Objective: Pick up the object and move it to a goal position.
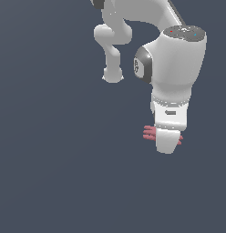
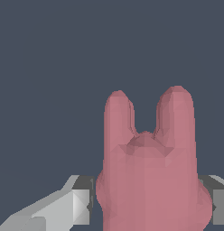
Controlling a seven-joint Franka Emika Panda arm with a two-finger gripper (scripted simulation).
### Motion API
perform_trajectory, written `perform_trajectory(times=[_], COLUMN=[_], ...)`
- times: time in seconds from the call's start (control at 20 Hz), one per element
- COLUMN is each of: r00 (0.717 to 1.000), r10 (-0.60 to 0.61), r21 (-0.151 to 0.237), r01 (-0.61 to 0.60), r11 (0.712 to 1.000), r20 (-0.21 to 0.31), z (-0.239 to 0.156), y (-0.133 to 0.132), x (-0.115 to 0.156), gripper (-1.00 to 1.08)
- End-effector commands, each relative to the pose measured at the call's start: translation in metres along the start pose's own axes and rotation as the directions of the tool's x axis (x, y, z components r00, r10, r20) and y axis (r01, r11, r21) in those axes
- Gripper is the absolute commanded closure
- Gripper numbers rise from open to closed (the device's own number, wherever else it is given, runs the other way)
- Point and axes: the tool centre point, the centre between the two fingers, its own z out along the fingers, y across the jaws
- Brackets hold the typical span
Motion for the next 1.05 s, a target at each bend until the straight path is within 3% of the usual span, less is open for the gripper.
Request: perform_trajectory(times=[0.0, 0.5, 1.0], r00=[0.997, 0.948, 0.919], r10=[-0.073, -0.291, -0.362], r21=[-0.017, -0.082, -0.107], r01=[0.073, 0.283, 0.349], r11=[0.997, 0.956, 0.931], r20=[-0.033, -0.127, -0.156], z=[-0.036, -0.15, -0.191], y=[0.003, 0.001, -0.003], x=[0.021, 0.077, 0.093], gripper=[1.08, 1.08, 1.08])
